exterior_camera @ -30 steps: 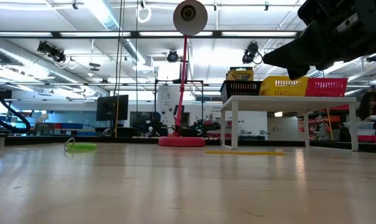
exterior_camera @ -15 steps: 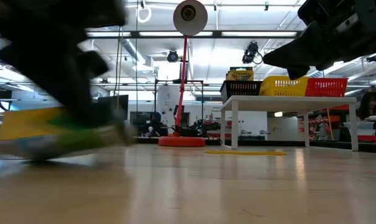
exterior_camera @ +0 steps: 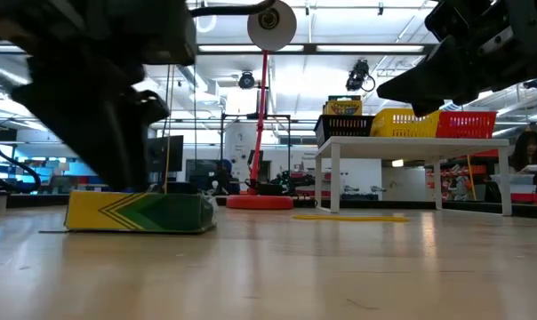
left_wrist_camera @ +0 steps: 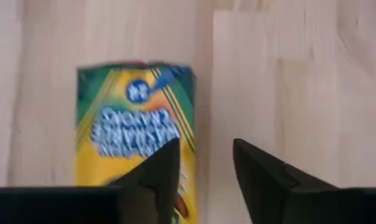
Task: Pick & Place Office Desk Supplies
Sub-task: Put the crayon box into the black bin
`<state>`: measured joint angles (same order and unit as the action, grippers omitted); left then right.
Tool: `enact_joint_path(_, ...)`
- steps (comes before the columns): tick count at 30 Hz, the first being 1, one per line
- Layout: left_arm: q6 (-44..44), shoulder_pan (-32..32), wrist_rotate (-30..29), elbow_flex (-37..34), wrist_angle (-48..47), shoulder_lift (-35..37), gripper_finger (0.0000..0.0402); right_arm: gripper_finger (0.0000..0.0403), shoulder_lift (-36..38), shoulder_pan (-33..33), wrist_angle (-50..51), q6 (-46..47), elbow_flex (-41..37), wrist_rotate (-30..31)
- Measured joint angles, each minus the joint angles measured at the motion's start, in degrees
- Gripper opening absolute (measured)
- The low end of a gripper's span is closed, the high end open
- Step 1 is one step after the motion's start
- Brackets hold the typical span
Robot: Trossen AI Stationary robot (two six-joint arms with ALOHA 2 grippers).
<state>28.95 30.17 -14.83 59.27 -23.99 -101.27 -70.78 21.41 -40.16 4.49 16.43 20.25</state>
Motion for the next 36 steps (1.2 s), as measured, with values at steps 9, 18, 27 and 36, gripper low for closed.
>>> enact_joint_path(9,26.11,6.46,-0.22,0.59,-9.85,0.79,0.0236,0.0019,0.0,0.0,-0.04,-0.02,0.0,0.02)
enact_joint_path(18,38.65,8.77,-7.35,0.59,-11.33,4.35,0.0221,0.0019,0.02,0.0,0.07,0.24,0.0,0.0)
enact_joint_path(27,41.14,6.93,-7.88,-2.15,-12.21,6.43,0.0215,0.0019,0.0,0.0,0.07,0.26,0.0,0.0)
enact_joint_path(36,43.49,5.65,-5.74,-7.93,-7.68,6.36,0.0196,0.0019,0.0,0.0,0.24,0.32,0.0,0.0)
